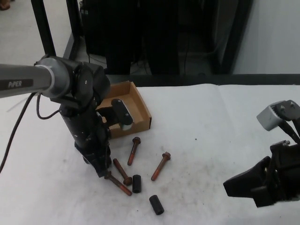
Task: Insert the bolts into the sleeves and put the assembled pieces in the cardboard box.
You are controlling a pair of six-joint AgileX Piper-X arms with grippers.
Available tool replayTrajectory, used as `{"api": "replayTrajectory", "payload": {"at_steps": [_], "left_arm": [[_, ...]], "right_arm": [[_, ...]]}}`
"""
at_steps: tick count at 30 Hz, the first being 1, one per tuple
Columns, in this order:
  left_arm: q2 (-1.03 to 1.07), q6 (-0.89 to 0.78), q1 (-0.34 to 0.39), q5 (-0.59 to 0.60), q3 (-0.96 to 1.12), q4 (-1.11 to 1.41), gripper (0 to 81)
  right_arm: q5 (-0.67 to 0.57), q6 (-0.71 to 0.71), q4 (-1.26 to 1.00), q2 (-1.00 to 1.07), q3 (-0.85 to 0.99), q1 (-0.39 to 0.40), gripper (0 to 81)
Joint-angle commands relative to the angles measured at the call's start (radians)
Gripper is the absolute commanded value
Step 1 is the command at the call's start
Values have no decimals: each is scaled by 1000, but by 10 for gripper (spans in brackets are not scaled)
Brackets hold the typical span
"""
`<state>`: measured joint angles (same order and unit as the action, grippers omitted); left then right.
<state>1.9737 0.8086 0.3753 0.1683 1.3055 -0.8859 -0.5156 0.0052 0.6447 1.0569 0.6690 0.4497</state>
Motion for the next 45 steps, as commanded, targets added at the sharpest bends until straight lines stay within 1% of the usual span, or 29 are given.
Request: {"api": "replayTrajectory", "payload": {"at_steps": [1, 4, 7, 12, 20, 26, 28, 30, 31, 35, 36, 37, 40, 45], "left_arm": [[19, -101, -5, 109, -9, -21, 8], [-18, -151, -8, 151, -9, -20, 8], [-73, -176, -8, 183, -14, -20, 8], [-206, -247, -8, 278, -82, -5, 8], [-509, -384, -25, 350, -349, 170, 8], [-780, -529, -27, 424, -545, 262, 8], [-872, -594, -27, 449, -613, 322, 8], [-981, -674, -27, 454, -686, 396, 8], [-1040, -719, -27, 454, -716, 426, 8], [-1252, -876, -27, 454, -856, 561, 8], [-1300, -917, -27, 452, -889, 590, 8], [-1336, -956, -27, 450, -920, 610, 8], [-1455, -1036, -27, 433, -987, 622, 8], [-1568, -1102, -27, 424, -1060, 622, 8]], "right_arm": [[6, 84, -39, 38, -3, 1, 2], [-25, 128, -62, 82, -3, 1, 2], [-29, 179, -87, 123, 0, 1, 2], [-29, 355, -165, 199, 27, 5, 2], [-29, 460, -201, 330, 142, 41, 2], [-26, 471, -215, 412, 213, 58, 2], [-26, 503, -222, 435, 230, 58, 1], [-26, 531, -223, 462, 248, 58, 36], [-26, 545, -223, 475, 258, 58, 73], [-24, 614, -223, 524, 291, 58, 278], [-21, 641, -223, 536, 297, 58, 322], [-21, 656, -223, 547, 301, 58, 346], [-10, 705, -214, 588, 317, 58, 348], [50, 708, -129, 656, 384, 58, 348]]}}
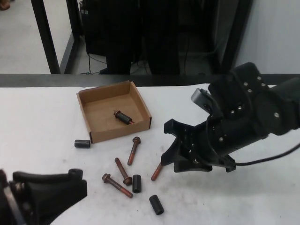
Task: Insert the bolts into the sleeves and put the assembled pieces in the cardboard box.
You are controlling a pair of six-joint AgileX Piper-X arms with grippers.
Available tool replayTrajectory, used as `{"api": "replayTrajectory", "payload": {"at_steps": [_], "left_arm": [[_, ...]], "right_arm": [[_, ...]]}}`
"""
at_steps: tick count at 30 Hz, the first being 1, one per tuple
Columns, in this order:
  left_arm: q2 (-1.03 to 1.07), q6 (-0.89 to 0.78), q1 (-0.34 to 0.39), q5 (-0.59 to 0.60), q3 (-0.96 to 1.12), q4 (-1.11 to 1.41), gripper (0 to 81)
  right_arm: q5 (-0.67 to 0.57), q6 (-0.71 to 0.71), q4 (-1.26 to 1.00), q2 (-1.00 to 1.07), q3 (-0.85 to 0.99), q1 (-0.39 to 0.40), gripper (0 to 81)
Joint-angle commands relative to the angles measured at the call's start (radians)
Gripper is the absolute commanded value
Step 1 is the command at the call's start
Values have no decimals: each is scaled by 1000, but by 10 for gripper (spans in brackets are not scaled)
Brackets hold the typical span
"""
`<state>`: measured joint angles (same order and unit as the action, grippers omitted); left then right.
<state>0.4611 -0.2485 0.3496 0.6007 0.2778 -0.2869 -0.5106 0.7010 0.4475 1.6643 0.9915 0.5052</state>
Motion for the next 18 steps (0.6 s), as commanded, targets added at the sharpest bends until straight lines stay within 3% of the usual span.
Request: {"api": "replayTrajectory", "payload": {"at_steps": [1, 18], "left_arm": [[-68, -46, -2, -8, -41, 23, 8], [-81, -61, -2, -9, -54, 31, 8]], "right_arm": [[60, 12, 88, 64, 82, 2, 348], [253, -38, 440, 331, 477, 30, 348]]}}
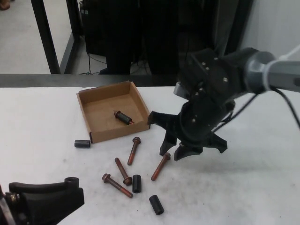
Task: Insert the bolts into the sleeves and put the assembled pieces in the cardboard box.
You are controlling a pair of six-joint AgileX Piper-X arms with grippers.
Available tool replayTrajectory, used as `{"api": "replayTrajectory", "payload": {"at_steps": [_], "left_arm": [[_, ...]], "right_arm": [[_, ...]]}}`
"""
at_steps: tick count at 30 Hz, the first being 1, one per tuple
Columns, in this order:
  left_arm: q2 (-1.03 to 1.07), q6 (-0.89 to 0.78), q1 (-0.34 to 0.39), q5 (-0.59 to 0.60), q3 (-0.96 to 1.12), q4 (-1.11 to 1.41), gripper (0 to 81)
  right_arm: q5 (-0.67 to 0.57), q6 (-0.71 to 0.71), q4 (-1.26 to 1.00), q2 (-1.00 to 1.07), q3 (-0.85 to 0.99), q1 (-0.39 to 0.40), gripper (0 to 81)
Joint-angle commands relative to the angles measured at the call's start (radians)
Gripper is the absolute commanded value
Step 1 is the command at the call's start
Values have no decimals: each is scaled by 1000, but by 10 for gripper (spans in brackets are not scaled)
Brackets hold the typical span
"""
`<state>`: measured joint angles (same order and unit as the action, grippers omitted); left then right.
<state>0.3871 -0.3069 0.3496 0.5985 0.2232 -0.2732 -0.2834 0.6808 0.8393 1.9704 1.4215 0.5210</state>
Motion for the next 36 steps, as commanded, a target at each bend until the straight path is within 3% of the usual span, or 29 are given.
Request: {"api": "replayTrajectory", "payload": {"at_steps": [1, 9, 14, 28, 36], "left_arm": [[-7, -3, -2, -6, 0, 17, 8], [-7, -3, -2, -6, 0, 17, 8], [-7, -3, -2, -6, 0, 17, 8], [-7, -1, -2, 2, 0, 17, 8], [-7, -1, -2, 2, 0, 17, 8]], "right_arm": [[37, -18, 56, 40, 68, 23, 348], [84, 51, 78, 125, 150, 67, 348], [170, 38, 153, 134, 150, 67, 348], [219, 8, 160, 134, 191, 57, 348], [267, 90, 126, 141, 188, 66, 348]]}}
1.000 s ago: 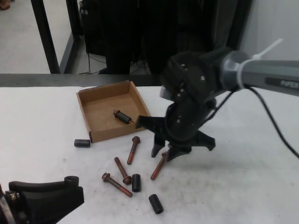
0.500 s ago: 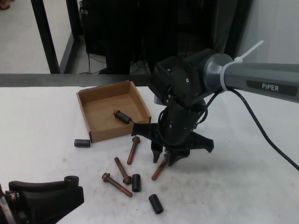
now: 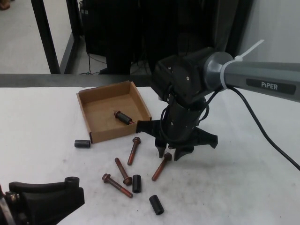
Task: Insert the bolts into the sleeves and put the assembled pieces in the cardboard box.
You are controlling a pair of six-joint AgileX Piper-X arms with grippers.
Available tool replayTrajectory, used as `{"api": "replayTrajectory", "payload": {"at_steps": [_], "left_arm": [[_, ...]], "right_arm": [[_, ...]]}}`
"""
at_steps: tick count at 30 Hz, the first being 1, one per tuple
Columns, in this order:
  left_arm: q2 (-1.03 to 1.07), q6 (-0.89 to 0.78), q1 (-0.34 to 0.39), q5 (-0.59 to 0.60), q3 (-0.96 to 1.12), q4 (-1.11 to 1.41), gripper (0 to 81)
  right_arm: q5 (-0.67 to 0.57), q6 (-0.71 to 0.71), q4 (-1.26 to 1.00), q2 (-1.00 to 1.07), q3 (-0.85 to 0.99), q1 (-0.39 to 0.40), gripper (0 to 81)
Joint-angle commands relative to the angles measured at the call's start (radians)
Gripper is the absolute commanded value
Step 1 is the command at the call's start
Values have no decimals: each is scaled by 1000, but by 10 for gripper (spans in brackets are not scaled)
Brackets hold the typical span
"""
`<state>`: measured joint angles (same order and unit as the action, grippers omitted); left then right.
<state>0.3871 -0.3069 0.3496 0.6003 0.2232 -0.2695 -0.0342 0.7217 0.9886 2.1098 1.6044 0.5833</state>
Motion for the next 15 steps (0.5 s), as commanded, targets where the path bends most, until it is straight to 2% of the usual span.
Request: {"api": "replayTrajectory", "payload": {"at_steps": [1, 13, 15], "left_arm": [[-7, -1, -2, 0, 0, 14, 8], [-7, -1, -2, 0, 0, 14, 8], [-7, -1, -2, 0, 0, 14, 8]], "right_arm": [[18, 59, -29, 5, 5, 7, 348], [25, 151, -2, 54, 5, 76, 348], [34, 151, -5, 54, 5, 76, 321]]}}
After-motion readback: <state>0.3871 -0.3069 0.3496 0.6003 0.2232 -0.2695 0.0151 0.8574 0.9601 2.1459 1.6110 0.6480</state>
